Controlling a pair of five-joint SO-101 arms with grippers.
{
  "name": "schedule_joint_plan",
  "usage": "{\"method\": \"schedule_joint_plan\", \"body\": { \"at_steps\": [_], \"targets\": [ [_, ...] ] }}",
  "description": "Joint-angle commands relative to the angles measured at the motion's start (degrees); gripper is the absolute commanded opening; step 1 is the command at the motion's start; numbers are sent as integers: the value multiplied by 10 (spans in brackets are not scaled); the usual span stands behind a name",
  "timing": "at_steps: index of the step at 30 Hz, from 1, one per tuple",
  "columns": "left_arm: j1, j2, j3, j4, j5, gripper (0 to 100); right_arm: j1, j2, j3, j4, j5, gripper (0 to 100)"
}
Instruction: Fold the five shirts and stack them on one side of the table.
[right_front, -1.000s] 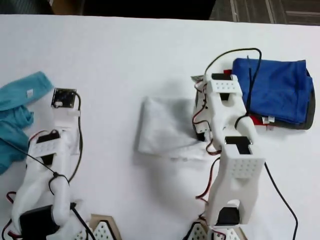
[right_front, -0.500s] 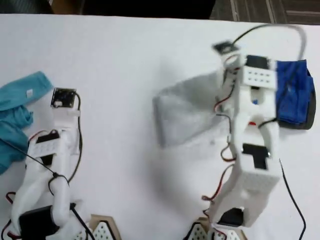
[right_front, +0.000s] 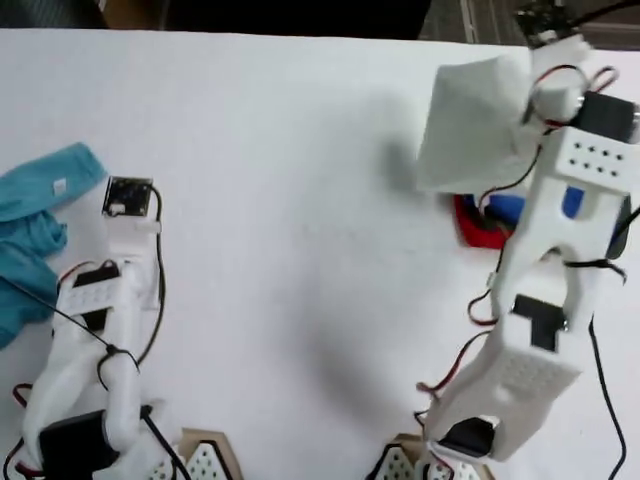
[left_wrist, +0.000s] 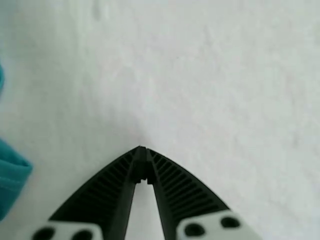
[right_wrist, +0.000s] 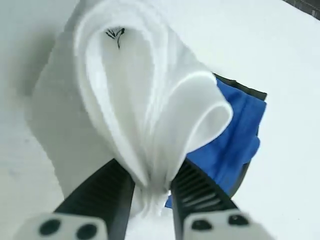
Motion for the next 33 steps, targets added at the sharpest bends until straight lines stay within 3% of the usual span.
{"method": "schedule_joint_plan", "body": {
  "at_steps": [1,8,19,33],
  "targets": [
    [5,-18,-2,-10,4,26,45,39,-83,-5,29,20],
    [5,-18,-1,-20,5,26,96,112,-178,14,82,20],
    [5,-18,0,-21,5,26,80,114,-335,102,84,20],
    [5,-18,0,-21,5,26,101,213,-242,54,121,20]
  ]
}}
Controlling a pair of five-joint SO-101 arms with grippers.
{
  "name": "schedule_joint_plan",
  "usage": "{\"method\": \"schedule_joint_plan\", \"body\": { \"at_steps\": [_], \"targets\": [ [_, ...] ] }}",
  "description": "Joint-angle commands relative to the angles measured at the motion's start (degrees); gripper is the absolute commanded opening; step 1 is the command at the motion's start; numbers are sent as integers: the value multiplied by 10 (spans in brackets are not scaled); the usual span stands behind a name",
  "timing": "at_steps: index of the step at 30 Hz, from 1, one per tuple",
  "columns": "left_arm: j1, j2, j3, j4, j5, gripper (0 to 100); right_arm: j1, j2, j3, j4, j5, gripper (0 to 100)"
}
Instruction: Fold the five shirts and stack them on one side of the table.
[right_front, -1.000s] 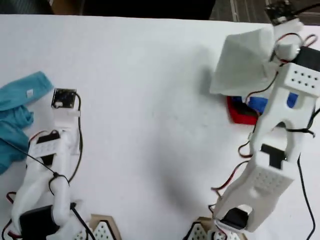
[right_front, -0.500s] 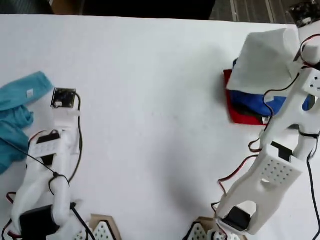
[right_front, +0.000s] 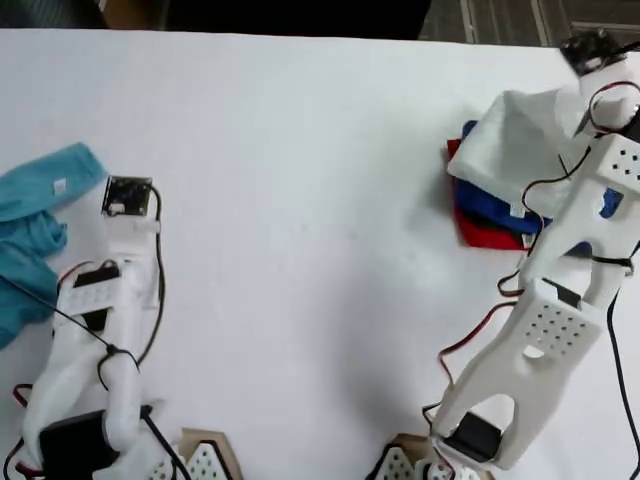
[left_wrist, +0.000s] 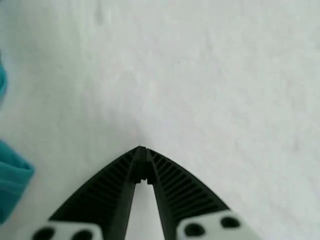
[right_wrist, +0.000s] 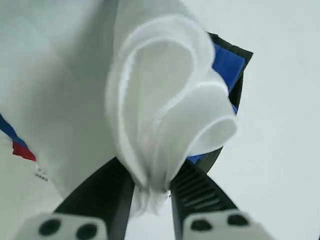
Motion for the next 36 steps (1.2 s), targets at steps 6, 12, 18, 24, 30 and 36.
{"method": "schedule_joint_plan", "body": {
  "at_steps": [6,12,18,24,30,36],
  "targets": [
    [5,-17,-2,-11,4,26,42,16,5,-115,25,20],
    [5,-17,-2,-11,4,26,54,36,0,-127,40,46],
    [5,-17,-2,-11,4,26,56,21,-2,-89,39,318],
    [5,-16,-2,-11,4,26,11,-67,-1,-37,-131,262],
    [5,-16,-2,-11,4,26,-91,-125,6,36,-178,11],
    [5,-16,-2,-11,4,26,-140,-102,44,36,-178,61]
  ]
}}
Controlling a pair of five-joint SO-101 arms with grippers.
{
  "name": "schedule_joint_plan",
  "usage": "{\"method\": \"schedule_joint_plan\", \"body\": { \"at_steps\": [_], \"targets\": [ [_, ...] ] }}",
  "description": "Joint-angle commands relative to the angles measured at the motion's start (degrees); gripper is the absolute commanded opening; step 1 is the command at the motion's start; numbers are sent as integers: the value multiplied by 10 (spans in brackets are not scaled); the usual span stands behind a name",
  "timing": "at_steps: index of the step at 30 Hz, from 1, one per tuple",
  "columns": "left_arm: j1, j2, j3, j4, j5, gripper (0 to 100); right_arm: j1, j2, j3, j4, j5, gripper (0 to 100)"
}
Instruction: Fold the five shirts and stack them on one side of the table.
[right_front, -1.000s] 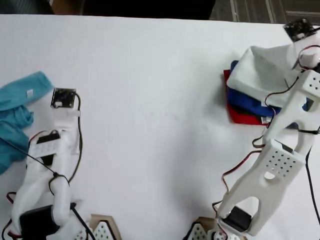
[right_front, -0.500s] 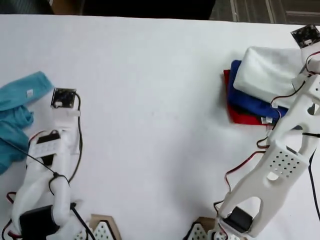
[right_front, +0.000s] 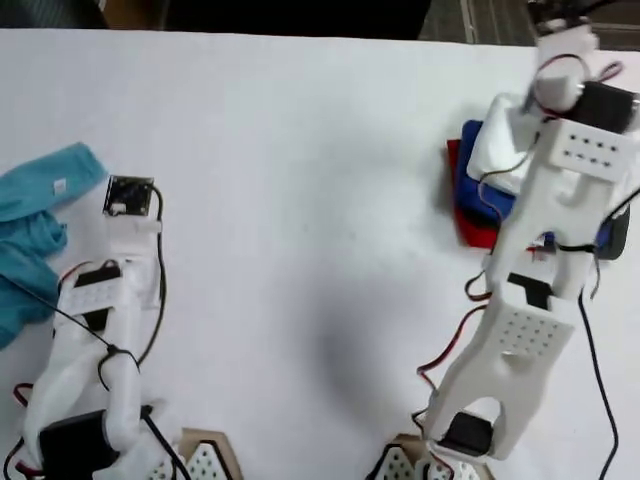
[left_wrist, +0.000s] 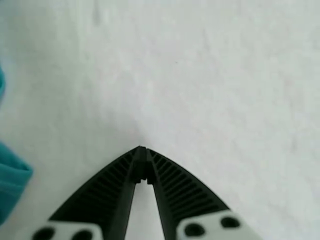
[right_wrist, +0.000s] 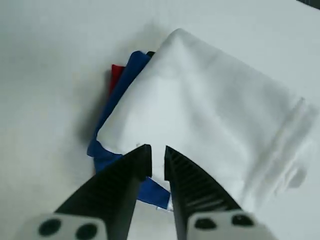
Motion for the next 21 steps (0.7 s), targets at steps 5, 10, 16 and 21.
{"method": "schedule_joint_plan", "body": {
  "at_steps": [5,10,16,21],
  "targets": [
    [2,-16,-2,-11,4,26,-15,33,67,3,-4,61],
    [2,-16,-2,-11,4,26,10,76,72,3,12,19],
    [2,-16,-2,-11,4,26,71,85,72,6,59,22],
    [2,-16,-2,-11,4,26,110,63,103,7,99,22]
  ]
}}
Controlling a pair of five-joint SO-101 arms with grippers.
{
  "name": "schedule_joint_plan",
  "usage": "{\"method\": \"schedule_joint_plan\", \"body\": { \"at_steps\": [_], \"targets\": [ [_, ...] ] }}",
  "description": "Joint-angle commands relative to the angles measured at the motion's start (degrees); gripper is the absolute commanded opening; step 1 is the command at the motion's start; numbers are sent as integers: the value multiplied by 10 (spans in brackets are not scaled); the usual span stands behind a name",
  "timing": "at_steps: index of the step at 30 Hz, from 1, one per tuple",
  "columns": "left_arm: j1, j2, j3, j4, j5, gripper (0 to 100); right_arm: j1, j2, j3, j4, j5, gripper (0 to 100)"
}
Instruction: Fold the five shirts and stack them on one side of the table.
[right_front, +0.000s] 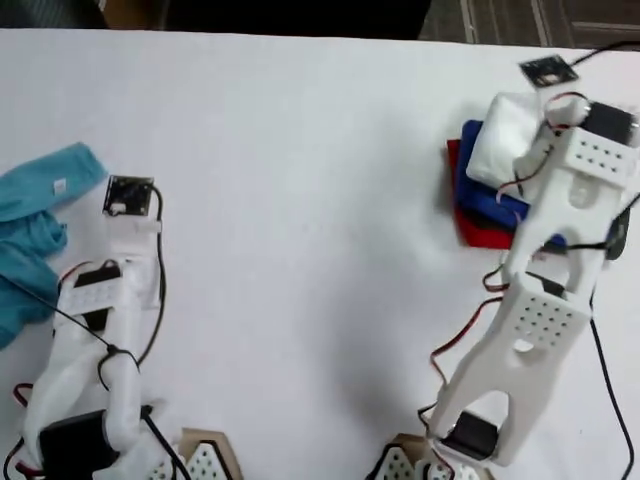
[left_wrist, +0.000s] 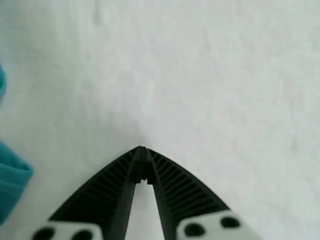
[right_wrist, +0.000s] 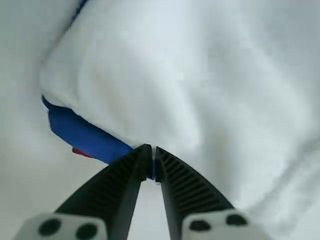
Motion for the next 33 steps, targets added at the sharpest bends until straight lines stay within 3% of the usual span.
{"method": "schedule_joint_plan", "body": {
  "at_steps": [1,11,17,20,24,27,33],
  "targets": [
    [3,-16,-2,-11,4,26,23,-37,28,7,25,22],
    [3,-16,-2,-11,4,26,-15,-200,89,6,16,22],
    [4,-17,-7,-7,1,26,-18,-294,97,6,-178,22],
    [-9,-25,-24,22,-2,26,-41,-333,162,6,-202,27],
    [-63,-55,-116,144,-51,28,-95,-392,339,6,-162,36],
    [-142,-66,-213,220,-125,31,-160,-437,479,2,-136,92],
    [-331,4,-362,232,-260,225,-258,-543,706,-95,-114,207]
  ]
}}
